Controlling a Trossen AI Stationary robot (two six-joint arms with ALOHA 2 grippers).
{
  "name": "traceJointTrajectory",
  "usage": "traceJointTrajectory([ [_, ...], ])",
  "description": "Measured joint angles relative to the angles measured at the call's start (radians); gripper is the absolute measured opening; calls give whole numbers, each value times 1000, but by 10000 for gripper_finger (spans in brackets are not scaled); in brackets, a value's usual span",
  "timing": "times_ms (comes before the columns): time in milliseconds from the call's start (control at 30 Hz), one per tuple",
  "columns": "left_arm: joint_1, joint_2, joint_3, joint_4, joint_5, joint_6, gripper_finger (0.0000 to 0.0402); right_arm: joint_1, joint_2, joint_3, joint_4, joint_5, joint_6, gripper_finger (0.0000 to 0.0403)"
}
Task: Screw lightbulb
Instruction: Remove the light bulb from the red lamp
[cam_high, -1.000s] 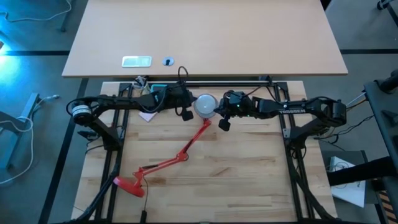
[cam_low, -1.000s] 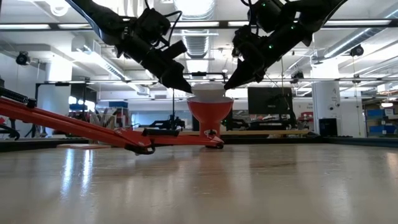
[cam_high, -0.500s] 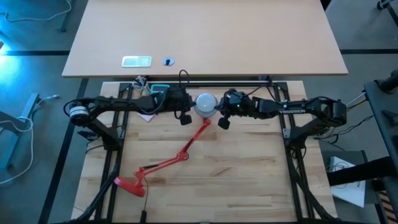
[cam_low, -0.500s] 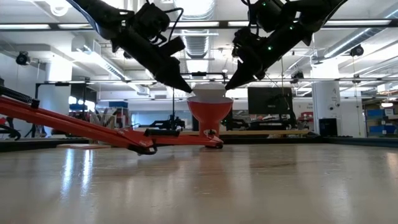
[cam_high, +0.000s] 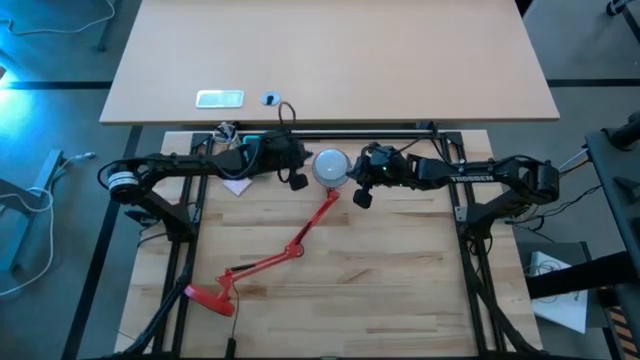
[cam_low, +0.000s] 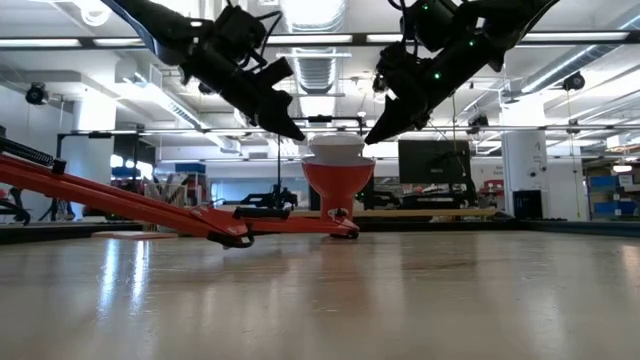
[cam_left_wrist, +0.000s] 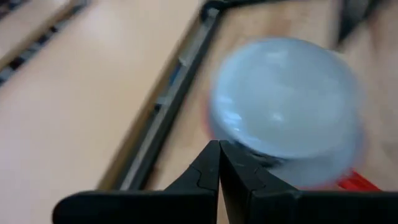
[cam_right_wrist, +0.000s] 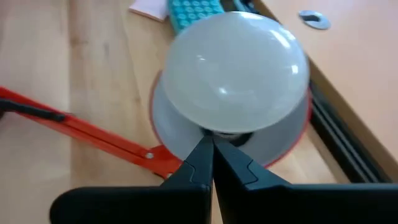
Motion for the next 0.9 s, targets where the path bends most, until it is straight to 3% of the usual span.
traceJointTrajectory([
  [233, 59, 35, 0, 59, 151, 16, 0, -2, 10, 0, 6, -9, 7, 0],
  [900, -51, 43, -1, -79, 165, -64, 0, -30, 25, 0, 52, 133, -3, 0],
])
